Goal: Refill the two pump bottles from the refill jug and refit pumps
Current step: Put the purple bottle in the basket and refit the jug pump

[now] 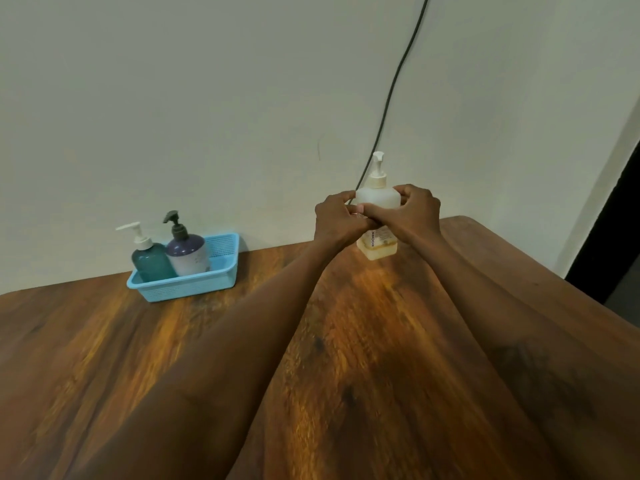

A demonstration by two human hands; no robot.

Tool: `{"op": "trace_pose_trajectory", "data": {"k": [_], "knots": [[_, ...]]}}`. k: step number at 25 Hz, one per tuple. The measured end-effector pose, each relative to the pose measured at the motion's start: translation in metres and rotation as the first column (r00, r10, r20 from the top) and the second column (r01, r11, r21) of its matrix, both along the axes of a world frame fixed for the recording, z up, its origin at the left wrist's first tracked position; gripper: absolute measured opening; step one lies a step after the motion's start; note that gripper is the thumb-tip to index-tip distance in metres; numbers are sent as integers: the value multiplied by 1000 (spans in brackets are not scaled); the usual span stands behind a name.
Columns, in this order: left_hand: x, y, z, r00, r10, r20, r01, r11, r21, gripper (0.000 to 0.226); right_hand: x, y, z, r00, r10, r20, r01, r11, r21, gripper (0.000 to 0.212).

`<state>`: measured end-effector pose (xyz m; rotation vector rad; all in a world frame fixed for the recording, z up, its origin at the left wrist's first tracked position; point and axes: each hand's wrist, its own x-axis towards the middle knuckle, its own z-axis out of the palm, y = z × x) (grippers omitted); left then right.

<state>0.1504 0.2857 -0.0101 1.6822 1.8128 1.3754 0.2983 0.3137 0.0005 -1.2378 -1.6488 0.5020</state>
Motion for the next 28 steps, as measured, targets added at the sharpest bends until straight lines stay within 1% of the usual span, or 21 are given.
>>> {"op": "trace_pose_trajectory", "data": {"k": [3, 6, 7, 10, 12, 16, 19, 24, 28], "knots": [[4, 38, -15, 999, 31, 11, -30, 999, -23, 65, 2, 34, -13, 1000, -29, -4, 29, 999, -17, 75], [7, 66, -29, 999, 44, 31, -42, 998, -36, 63, 1, 60, -27, 999, -33, 18, 33, 999, -41, 74], [7, 74, -32, 999, 43, 28, -42, 998, -37, 58, 0, 67, -31, 999, -41, 20, 42, 998, -44, 75], [6, 96, -42, 1000, 26, 6, -26, 999, -19, 33, -3, 89, -42, 997, -80, 17, 81, 996, -40, 77], [6, 106, -45, 999, 38, -4, -38, 999, -10, 27, -5, 99, -44, 996, -88, 19, 89, 995, -44, 79], [4, 119, -50, 998, 65, -4, -65, 998, 1, 25, -9, 115, -46, 997, -73, 30, 74, 997, -27, 85], [4, 123, -52, 997, 82, -8, -82, 997, 8, 25, -9, 120, -50, 998, -64, 22, 65, 997, -40, 95], [7, 118, -57, 996, 88, -17, -88, 996, -1, 32, -4, 117, -58, 999, -38, 27, 40, 998, -57, 84], [12, 94, -50, 998, 64, -10, -64, 998, 12, 24, -3, 101, -62, 999, -32, -1, 32, 993, -113, 94]]}}
